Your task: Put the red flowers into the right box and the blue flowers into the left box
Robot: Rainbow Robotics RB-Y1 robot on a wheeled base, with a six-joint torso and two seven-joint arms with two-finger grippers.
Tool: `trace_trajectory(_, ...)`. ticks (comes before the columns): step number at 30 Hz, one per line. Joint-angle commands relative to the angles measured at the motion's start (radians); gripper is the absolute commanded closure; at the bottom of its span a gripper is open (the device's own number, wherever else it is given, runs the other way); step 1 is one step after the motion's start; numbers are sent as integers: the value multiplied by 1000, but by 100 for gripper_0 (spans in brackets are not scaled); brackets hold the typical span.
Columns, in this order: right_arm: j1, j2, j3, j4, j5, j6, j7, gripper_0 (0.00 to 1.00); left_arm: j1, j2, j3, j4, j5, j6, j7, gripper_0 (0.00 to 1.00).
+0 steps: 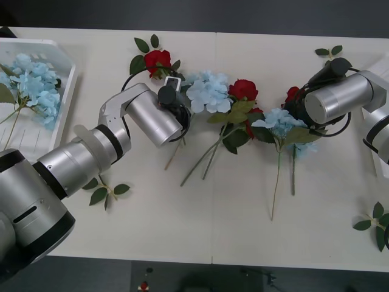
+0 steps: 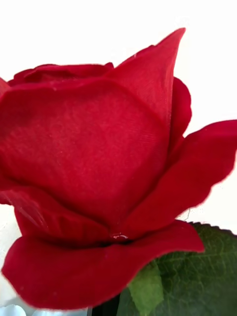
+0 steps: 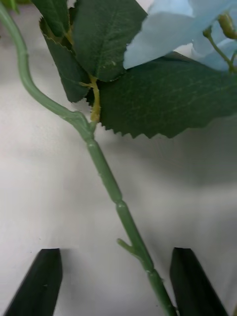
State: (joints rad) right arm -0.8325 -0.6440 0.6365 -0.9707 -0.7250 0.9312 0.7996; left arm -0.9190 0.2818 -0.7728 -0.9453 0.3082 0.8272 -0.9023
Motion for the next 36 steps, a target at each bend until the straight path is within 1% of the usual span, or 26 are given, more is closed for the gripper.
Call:
trace_trajectory(1, -45, -32, -14, -65, 33, 9, 55, 100, -31, -15, 7, 3, -5, -8, -24, 100)
trace_trajectory(4, -59, -92, -14, -128, 10, 52, 70, 100, -31, -15, 7, 7, -5, -8, -26, 100)
trace_trajectory(6, -79, -157, -14, -181, -48, 101, 112, 100, -31, -13, 7, 7, -5, -8, -24, 100)
trace_trajectory(10, -102, -275, -14, -235, -180, 152, 234, 100, -23, 14, 7, -6, -5, -8, -24, 100)
trace_trajectory(12, -111, -329, -14, -253, -251, 167, 296, 100, -1, 43, 7, -33, -6, -8, -24, 100)
trace_trajectory(16, -122, -394, -14, -275, -350, 190, 383, 100, 62, 120, 7, -122, -8, -8, -24, 100)
trace_trajectory(18, -129, -427, -14, -290, -390, 218, 438, 100, 117, 185, 9, -208, -9, -8, -23, 100)
trace_trajectory(19, -129, -427, -14, -290, -390, 218, 438, 100, 117, 185, 9, -208, -9, -8, -23, 100)
trace_trajectory(20, -135, -448, -14, -312, -424, 248, 478, 100, 177, 250, 12, -302, -9, -8, -23, 100)
trace_trajectory(22, -137, -467, -14, -347, -461, 281, 481, 100, 241, 320, 20, -403, -9, -8, -23, 100)
trace_trajectory(24, -135, -473, -12, -375, -481, 302, 475, 100, 292, 364, 32, -475, -9, -10, -23, 100)
trace_trajectory(25, -135, -473, -12, -404, -488, 322, 469, 100, 342, 405, 44, -546, -9, -10, -23, 100)
trace_trajectory(26, -137, -473, -14, -414, -487, 330, 464, 100, 361, 421, 49, -572, -9, -8, -23, 100)
trace_trajectory(28, -135, -473, -12, -447, -478, 340, 423, 100, 436, 478, 73, -667, -11, -10, -27, 100)
trace_trajectory(32, -140, -485, -14, -457, -450, 345, 391, 100, 537, 542, 109, -774, -17, -25, -33, 100)
trace_trajectory(35, -148, -519, -14, -441, -445, 342, 395, 100, 582, 566, 121, -806, -31, -53, -33, 99)
trace_trajectory(36, -149, -531, -12, -431, -447, 342, 397, 100, 586, 571, 121, -808, -31, -59, -33, 94)
